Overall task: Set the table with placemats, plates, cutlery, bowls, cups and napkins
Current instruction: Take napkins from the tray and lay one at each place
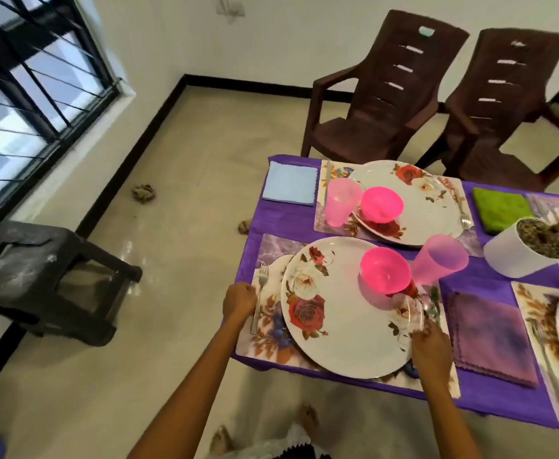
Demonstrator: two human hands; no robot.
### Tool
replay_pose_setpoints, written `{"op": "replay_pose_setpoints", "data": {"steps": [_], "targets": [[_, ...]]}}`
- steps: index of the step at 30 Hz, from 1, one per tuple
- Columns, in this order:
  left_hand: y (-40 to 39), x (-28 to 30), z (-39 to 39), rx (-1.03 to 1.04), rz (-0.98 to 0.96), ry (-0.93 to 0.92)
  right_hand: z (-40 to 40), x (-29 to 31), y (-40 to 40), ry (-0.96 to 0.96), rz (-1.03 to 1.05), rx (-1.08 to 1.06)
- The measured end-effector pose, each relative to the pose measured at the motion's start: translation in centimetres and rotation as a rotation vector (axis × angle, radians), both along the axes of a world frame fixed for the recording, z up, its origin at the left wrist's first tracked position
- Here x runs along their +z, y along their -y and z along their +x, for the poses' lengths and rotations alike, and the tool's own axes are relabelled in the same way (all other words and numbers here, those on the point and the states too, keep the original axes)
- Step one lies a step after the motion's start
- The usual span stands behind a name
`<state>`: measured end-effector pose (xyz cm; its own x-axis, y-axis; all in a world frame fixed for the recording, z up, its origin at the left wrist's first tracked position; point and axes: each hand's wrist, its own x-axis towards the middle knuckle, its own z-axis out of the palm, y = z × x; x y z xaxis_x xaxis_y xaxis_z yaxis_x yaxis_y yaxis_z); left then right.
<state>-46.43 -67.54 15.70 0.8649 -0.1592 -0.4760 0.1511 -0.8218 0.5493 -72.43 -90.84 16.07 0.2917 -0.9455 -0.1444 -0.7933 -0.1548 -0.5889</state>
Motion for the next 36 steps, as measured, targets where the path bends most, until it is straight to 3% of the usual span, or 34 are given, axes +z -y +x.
{"op": "replay_pose_setpoints", "data": {"steps": [3,16,22,25,28,36], "targets": [[-0.9,0.0,0.3,-0.068,0.014,0.080,-0.2,0.1,-1.7,-0.030,0.044,-0.037],[-4.1,0.3,2.2,-0.106,-0.069,0.034,0.3,0.6,-6.1,-0.121,0.035,-0.088],[-4.6,0.5,1.6,-0.143,-0.077,0.128,0.4,1.4,-6.6,-0.109,0.059,-0.100],[-5.2,0.4,0.9,-0.261,-0.061,0.289,0.3,1.4,-6.8,-0.074,0.084,-0.103],[-5.4,-0.3,0.5,-0.520,-0.111,0.409,0.0,1.2,-7.0,-0.023,0.126,-0.092],[-5.4,-1.0,2.0,-0.788,-0.066,0.291,0.2,0.8,-7.6,0.131,0.231,-0.146]]}}
